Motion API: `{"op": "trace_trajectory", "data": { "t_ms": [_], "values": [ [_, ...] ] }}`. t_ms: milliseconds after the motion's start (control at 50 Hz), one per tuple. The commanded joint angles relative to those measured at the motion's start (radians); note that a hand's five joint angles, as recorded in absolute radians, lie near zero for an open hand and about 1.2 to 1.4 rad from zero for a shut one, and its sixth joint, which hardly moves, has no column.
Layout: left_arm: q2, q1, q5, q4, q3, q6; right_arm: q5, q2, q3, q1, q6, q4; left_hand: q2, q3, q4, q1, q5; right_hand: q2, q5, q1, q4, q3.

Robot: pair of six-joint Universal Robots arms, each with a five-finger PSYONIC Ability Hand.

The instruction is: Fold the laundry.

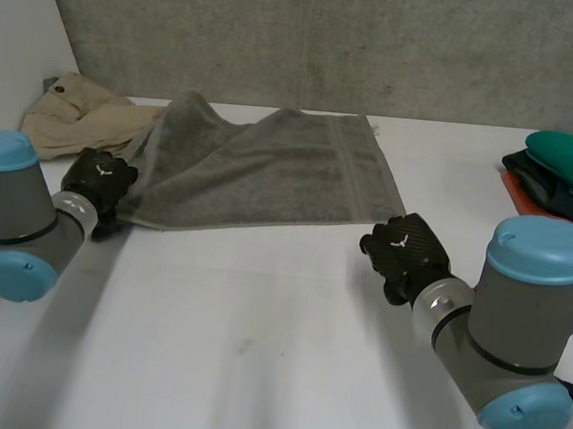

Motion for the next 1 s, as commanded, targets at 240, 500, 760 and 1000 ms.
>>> {"op": "trace_trajectory", "data": {
  "t_ms": [240, 500, 760, 1000],
  "values": [
    [-0.019, 0.005, -0.01, -0.068, 0.06, -0.042, 0.009, 0.015, -0.014, -0.01, 0.025, 0.058, 0.064, 0.065, 0.07, 0.068, 0.076, 0.098, 0.091, 0.098, 0.089, 0.092],
    [0.103, 0.022, 0.069, -0.345, 0.114, -0.107, 0.03, 0.018, -0.1, -0.06, 0.092, 0.071, 0.766, 0.767, 0.772, 0.769, 0.777, -0.733, -0.74, -0.732, -0.742, -0.738],
    [0.594, -0.14, 0.132, -0.443, 0.081, -0.154, 0.084, 0.171, -0.428, 0.024, 0.505, 0.283, 0.766, 0.767, 0.772, 0.769, 0.777, -0.824, -0.831, -0.824, -0.833, -0.83],
    [0.697, -0.268, 0.08, -0.523, 0.203, -0.151, 0.131, 0.349, -0.617, 0.173, 0.769, 0.319, 0.766, 0.767, 0.772, 0.769, 0.777, -0.824, -0.831, -0.824, -0.833, -0.83]
  ]
}}
